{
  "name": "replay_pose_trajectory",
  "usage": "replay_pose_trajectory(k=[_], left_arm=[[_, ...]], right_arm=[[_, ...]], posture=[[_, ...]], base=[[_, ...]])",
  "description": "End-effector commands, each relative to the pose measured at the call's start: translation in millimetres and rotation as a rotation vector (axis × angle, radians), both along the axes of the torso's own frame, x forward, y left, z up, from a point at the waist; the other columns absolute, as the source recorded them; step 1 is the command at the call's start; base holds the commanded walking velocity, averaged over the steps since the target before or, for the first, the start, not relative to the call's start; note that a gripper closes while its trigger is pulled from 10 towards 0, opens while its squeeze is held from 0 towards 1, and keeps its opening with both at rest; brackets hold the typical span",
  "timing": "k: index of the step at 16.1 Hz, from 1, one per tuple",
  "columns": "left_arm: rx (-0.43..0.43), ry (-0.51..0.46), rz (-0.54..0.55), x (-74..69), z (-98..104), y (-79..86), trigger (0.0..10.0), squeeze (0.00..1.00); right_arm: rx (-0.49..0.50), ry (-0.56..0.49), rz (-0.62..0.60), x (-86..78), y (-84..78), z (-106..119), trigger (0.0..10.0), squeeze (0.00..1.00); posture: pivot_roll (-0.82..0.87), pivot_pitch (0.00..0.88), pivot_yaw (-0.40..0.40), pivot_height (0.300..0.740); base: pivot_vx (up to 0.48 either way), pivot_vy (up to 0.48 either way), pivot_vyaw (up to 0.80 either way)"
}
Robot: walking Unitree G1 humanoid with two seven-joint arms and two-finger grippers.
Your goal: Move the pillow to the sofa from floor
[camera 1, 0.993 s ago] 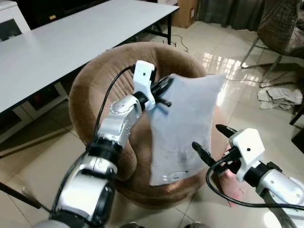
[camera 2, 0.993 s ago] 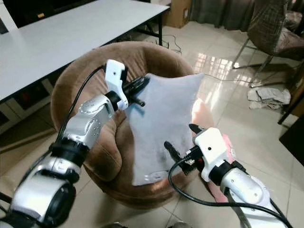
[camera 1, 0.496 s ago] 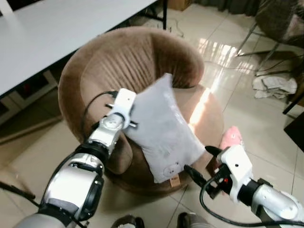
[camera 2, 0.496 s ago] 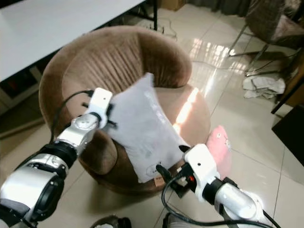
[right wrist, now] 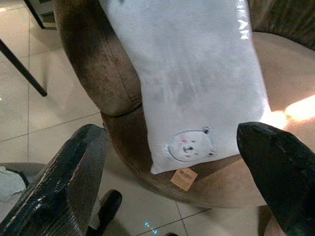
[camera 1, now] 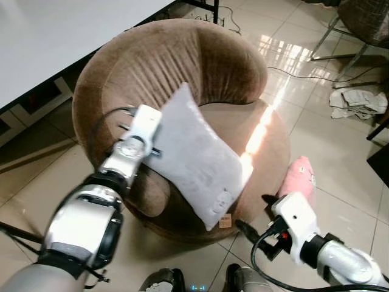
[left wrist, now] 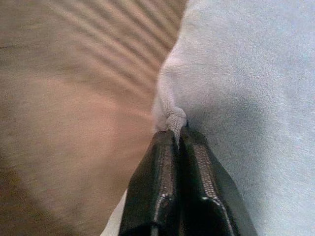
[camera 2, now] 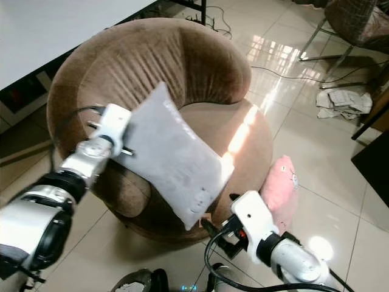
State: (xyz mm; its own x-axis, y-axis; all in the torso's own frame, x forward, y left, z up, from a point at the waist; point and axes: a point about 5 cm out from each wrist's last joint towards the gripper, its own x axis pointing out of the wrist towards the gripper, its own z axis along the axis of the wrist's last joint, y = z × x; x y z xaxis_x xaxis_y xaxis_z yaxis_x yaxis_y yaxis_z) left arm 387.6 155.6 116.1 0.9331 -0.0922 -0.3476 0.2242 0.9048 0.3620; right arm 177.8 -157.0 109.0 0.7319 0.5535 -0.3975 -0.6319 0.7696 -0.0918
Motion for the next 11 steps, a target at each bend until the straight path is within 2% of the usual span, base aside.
replay_pose_trajectory(k=[1, 6, 8, 10, 11], left_arm=[[-0.033, -0.011, -0.016, 3.2, 6.6, -3.9, 10.0, 1.00], [-0.025, -0.118, -0.026, 9.0, 22.4, -6.8, 10.0, 1.00], [0.079, -0.250, -0.036, 14.0, 41.3, -4.5, 10.0, 1.00], [0.135, -0.322, -0.033, 16.6, 52.7, -2.4, 10.0, 1.00], [0.096, -0.412, -0.053, 17.8, 66.1, -5.5, 10.0, 1.00]], right_arm=[[-0.008, -0.003, -0.003, -1.0, -0.7, -1.6, 10.0, 0.00], [0.003, -0.025, -0.016, 2.8, 2.9, -2.1, 10.0, 0.00], [0.011, -0.037, -0.016, 8.5, 8.4, -2.6, 10.0, 0.00], [0.011, -0.055, -0.022, 13.4, 9.9, -2.5, 10.0, 0.00], [0.010, -0.089, -0.053, 17.8, 9.3, -1.9, 10.0, 0.00]], posture=[[-0.14, 0.194, 0.069, 0.740], [-0.14, 0.164, 0.069, 0.740], [-0.13, 0.144, 0.066, 0.740], [-0.12, 0.124, 0.069, 0.740], [-0.12, 0.114, 0.074, 0.740]], base=[[0.000, 0.000, 0.00], [0.000, 0.000, 0.00], [0.000, 0.000, 0.00], [0.000, 0.000, 0.00], [0.000, 0.000, 0.00]])
